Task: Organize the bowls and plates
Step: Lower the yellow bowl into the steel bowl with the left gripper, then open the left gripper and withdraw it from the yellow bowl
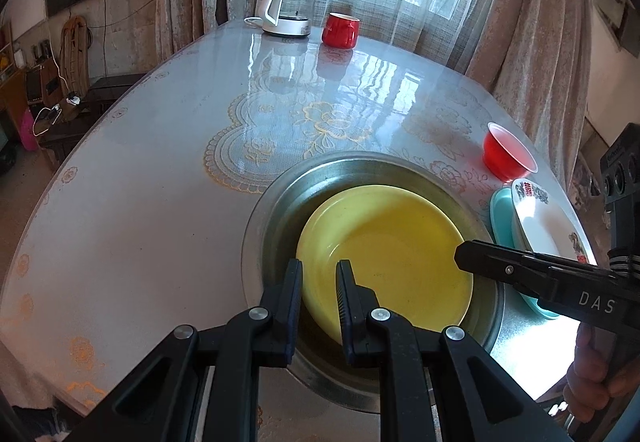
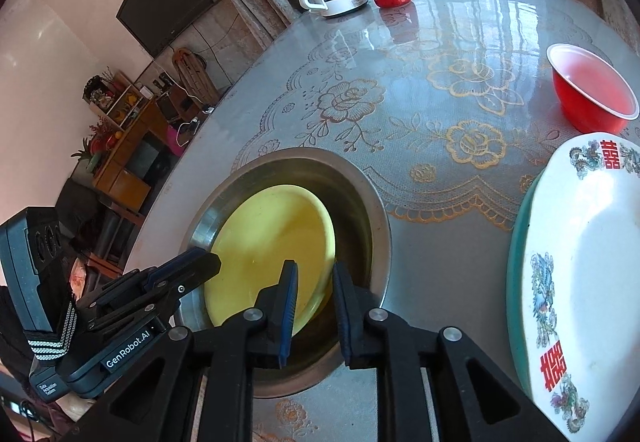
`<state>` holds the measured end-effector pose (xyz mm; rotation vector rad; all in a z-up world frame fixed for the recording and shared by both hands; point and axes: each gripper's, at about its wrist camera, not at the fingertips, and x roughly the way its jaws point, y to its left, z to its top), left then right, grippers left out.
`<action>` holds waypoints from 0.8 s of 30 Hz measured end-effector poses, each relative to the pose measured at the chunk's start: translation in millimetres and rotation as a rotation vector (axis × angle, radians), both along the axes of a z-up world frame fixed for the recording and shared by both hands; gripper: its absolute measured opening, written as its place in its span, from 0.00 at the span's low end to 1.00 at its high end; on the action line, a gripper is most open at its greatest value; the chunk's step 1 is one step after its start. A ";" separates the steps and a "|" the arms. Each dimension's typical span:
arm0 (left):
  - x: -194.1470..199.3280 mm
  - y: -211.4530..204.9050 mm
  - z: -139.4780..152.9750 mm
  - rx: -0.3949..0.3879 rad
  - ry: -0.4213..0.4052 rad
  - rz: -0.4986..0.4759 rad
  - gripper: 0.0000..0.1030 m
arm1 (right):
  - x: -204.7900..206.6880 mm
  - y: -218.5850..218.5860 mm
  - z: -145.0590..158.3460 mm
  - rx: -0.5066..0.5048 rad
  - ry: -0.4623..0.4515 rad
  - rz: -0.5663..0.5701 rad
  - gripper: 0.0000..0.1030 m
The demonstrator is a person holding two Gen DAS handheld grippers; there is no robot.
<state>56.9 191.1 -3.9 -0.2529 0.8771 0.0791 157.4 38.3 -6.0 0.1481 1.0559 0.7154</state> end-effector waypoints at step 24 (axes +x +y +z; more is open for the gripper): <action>-11.7 -10.9 3.3 0.040 -0.022 0.018 0.16 | -7.3 15.4 14.4 -0.076 -0.109 0.073 0.29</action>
